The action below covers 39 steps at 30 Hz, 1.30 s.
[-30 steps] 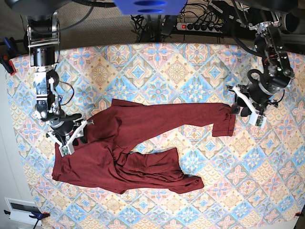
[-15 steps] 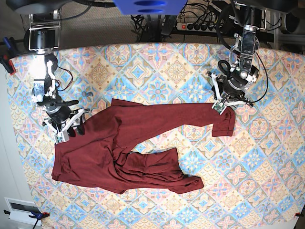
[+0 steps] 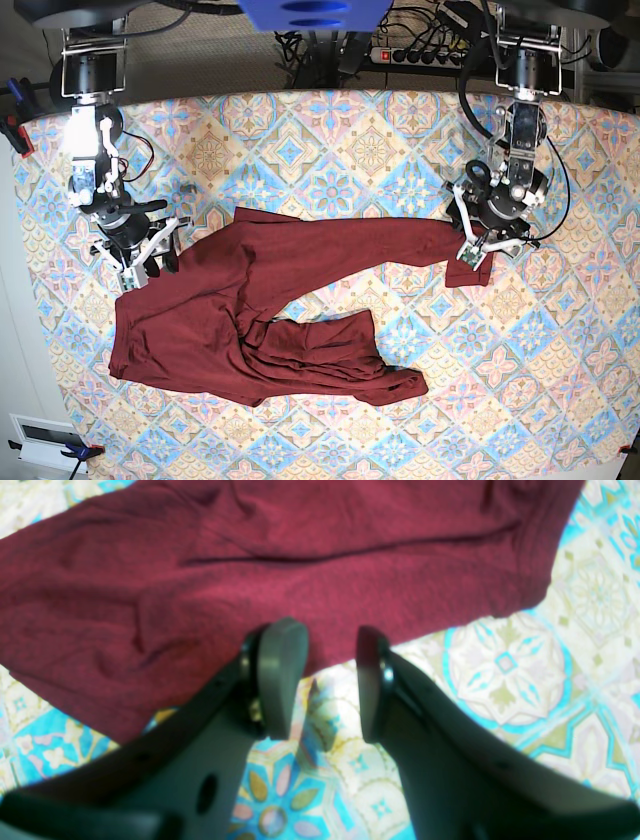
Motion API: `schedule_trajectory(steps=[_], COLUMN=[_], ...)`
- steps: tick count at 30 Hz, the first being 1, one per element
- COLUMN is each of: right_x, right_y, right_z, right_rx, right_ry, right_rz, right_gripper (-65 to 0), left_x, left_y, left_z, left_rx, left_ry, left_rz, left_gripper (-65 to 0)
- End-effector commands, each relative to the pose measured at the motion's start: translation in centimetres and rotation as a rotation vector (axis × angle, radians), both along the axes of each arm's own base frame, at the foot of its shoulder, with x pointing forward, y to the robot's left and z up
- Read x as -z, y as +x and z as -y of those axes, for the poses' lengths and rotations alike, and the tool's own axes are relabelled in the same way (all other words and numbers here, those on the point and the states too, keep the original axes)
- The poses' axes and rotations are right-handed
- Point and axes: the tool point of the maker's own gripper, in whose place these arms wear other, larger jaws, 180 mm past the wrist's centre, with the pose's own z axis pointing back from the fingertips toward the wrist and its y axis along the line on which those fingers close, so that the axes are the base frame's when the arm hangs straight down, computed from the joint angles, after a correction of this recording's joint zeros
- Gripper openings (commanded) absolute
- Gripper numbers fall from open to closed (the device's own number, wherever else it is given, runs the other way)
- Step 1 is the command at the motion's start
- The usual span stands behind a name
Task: Layout the t-shirt on the table in an organized manner, then fold the t-shirt properly
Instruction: 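Grasp the sleeve end with the left gripper and pull it away from the body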
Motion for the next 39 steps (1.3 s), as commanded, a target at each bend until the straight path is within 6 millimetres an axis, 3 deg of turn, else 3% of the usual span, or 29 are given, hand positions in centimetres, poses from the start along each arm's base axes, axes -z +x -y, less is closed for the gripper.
schedule_trajectory(steps=[1,4,6,8,12,15,18,22,27,31,35,39], right_x=[-1.9,-1.9,-1.9,-1.9,-1.9,-2.0,-1.9,-2.3,-2.2,-1.5,2.9,1.6], right_y=[1.0,1.0,1.0,1.0,1.0,1.1,1.1,1.3,1.3,1.2,-0.3,2.8], right_z=[0.6,0.6,0.5,0.5,0.6,0.6,0.7,1.6,1.5,1.9,4.3,5.5], right_rx=[0.003,0.003,0.0,0.0,0.003,0.005,0.008,0.032,0.029,0.038,0.11,0.143], right_ry=[-0.006,-0.006,-0.006,-0.006,-0.005,-0.005,-0.005,-0.006,-0.006,-0.008,0.0,0.007], right_rz=[0.056,0.056,0.055,0.055,0.058,0.059,0.059,0.067,0.066,0.046,-0.08,-0.049], right_gripper=[-44.8,-44.8,-44.8,-44.8,-44.8,-44.8,-44.8,-44.8,-44.8,-44.5,-44.5,-44.6], left_x=[-0.3,0.9,1.6,2.0,1.8,1.0,-1.3,-4.5,-5.2,-4.1,-3.5,-3.6], left_y=[0.4,0.4,0.0,-0.4,-0.8,-2.5,-4.3,-7.5,-12.5,-15.8,-17.2,-16.5], left_z=[-0.4,1.7,2.9,4.2,6.5,8.7,10.1,13.4,15.3,15.2,13.6,11.5], left_rx=[-0.002,0.07,0.111,0.152,0.208,0.224,0.26,0.319,0.369,0.372,0.372,0.352], left_ry=[0.018,0.026,0.034,0.033,0.004,-0.103,-0.151,-0.297,-0.397,-0.439,-0.413,-0.368], left_rz=[0.007,-0.031,-0.053,-0.069,-0.067,-0.06,-0.058,-0.077,-0.177,-0.293,-0.36,-0.352], left_gripper=[-26.4,-27.4,-31.6,-40.5,-65.0,-64.6,-65.0,-65.0,-65.0,-65.0,-65.0,-65.0])
